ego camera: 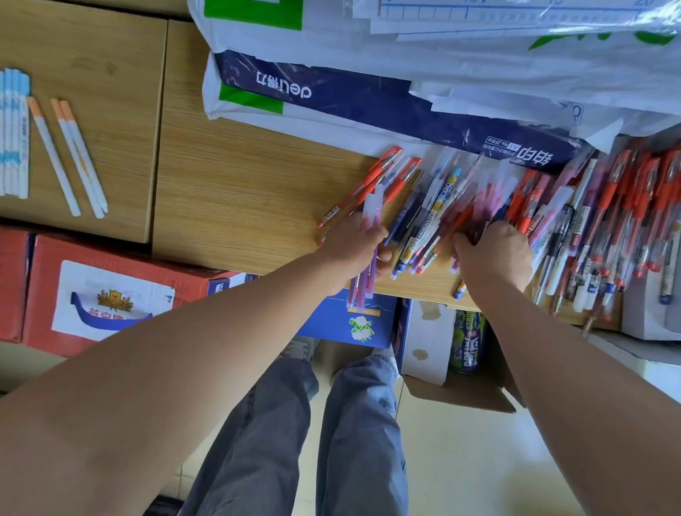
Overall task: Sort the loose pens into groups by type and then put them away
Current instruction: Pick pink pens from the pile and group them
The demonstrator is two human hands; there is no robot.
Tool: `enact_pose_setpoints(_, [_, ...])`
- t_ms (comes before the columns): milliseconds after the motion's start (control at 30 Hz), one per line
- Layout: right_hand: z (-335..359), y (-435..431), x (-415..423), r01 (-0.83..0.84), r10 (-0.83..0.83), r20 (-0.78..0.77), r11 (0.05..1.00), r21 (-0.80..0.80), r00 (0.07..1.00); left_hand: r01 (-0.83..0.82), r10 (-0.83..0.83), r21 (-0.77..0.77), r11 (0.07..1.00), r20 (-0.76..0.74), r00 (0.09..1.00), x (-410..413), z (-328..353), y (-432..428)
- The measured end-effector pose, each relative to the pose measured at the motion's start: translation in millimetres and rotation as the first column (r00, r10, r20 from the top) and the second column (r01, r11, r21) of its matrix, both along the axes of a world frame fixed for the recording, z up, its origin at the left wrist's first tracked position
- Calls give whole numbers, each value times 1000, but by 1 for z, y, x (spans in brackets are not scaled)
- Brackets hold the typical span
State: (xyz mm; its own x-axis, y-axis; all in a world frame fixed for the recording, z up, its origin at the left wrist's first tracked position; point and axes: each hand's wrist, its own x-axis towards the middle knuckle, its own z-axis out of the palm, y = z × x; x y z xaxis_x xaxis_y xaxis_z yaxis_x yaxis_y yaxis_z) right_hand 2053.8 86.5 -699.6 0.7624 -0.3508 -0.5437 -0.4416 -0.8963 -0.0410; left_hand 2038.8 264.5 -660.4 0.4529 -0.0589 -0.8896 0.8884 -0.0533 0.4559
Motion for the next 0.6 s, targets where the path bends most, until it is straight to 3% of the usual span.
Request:
enact_pose_setpoints(100, [-5,-3,-2,11,-11,13,998,57,1000,-17,17,3,1000,-12,1000,0,1,2])
enact_pose_setpoints(200, [-1,-8,-8,65,-75,35,972,224,997,-35,35,-2,999,-22,999,-1,3,5])
enact_pose_setpoints(400, [30,-13,-24,116,-124,-20,841,529,992,-114,114,-33,993,-10,993,-4,15,8])
enact_pose_setpoints(600, [61,18,-27,79,0,-114,719,690,993,-183,182,29,983,22,983,-17,34,24])
